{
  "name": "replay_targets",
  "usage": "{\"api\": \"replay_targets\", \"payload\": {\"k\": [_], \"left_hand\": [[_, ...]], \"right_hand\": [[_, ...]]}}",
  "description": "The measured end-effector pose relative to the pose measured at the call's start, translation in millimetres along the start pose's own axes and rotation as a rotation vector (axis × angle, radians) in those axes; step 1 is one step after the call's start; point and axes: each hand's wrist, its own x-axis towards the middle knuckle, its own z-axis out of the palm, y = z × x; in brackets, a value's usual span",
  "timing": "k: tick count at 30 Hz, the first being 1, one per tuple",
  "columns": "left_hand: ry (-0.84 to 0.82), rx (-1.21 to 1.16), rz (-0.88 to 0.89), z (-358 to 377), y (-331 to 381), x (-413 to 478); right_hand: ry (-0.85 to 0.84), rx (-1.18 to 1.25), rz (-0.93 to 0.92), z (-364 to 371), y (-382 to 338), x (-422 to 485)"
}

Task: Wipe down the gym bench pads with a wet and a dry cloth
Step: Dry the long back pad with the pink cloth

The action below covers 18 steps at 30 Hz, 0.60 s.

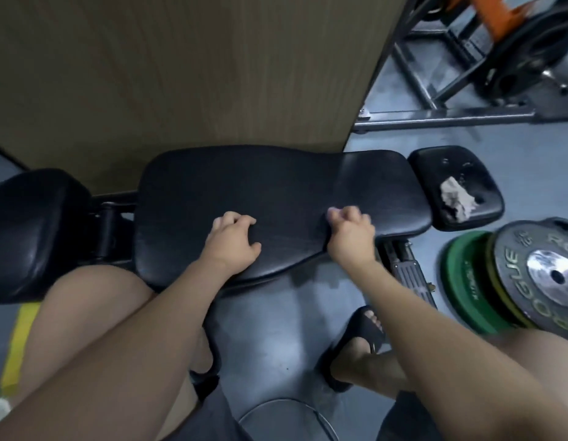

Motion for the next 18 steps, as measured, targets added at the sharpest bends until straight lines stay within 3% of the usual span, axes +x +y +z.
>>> {"api": "replay_targets", "payload": {"k": [3,5,7,11,13,15,18], "left_hand": [[-0.011,0.037,0.015,9.6,18.0,13.1],[-0.021,0.063,0.02,15.7,26.7,20.4],[-0.044,0.092,0.025,21.0,35.3,26.1],[-0.152,0.142,0.015,25.0,50.7,35.1],[-0.179,0.127,-0.033,25.4,57.0,38.3],[-0.165,0.106,-0.068,27.0,61.1,40.0],[-0.156,0.133,-0.092,29.1,65.5,41.5]], "right_hand": [[-0.039,0.063,-0.417,20.8,-24.6,-36.4],[-0.041,0.077,-0.587,17.3,-6.1,-35.8],[0.0,0.034,-0.514,9.3,29.3,-11.2],[0.025,-0.057,0.031,-9.0,92.0,56.9],[0.042,-0.035,0.169,-11.6,84.6,73.1],[0.045,0.012,0.101,-4.7,57.9,71.1],[-0.027,0.05,-0.354,15.3,25.9,51.8]]}}
